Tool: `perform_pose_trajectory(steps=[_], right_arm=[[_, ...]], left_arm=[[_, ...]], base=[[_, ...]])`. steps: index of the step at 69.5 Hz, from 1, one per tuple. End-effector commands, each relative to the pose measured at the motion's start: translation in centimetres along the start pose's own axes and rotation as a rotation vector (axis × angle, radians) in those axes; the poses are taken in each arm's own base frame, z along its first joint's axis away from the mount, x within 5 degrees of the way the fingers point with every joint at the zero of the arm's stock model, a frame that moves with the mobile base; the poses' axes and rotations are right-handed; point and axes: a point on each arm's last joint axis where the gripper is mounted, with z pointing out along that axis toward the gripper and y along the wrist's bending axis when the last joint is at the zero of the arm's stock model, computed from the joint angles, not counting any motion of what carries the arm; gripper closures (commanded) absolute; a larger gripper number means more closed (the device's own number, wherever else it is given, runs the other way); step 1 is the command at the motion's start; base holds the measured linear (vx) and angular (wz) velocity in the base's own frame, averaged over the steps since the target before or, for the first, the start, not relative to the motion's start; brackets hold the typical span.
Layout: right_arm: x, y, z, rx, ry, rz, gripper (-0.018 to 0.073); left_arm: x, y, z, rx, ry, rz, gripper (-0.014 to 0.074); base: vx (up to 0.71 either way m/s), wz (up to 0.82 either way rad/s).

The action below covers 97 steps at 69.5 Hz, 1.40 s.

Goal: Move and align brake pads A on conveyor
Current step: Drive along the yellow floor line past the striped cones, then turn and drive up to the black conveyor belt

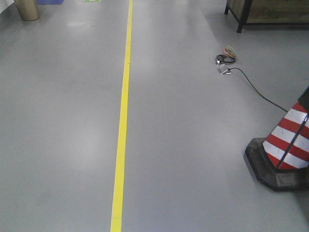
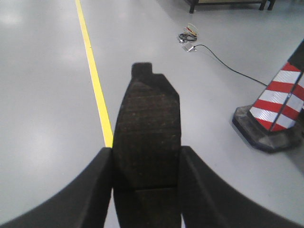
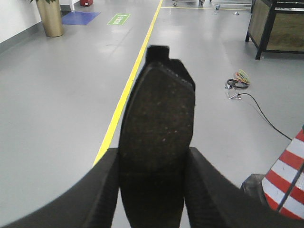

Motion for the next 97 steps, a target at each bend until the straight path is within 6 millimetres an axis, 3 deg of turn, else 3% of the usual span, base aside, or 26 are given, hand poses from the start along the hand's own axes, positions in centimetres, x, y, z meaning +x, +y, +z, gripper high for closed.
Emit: perform_pose_trajectory(steps=[1,52,97], right_arm=[[-1.87,-0.14,-0.33,0.015,-0.12,-0.009,0.0565],[-1.87,-0.14,-0.33,0.015,-0.12,-0.009,0.0565],[-1.87,-0.14,-0.33,0.015,-0.12,-0.009,0.0565]], left_arm=[[-1.61,-0.33,-0.4,0.028,-0.106,0.0,0.0602],[-1.61,-0.33,-0.4,0.028,-0.106,0.0,0.0602],[-1.61,-0.33,-0.4,0.028,-0.106,0.0,0.0602]], base=[[0.63,-0.08],[0.49,-0.12],[0.24,-0.9]])
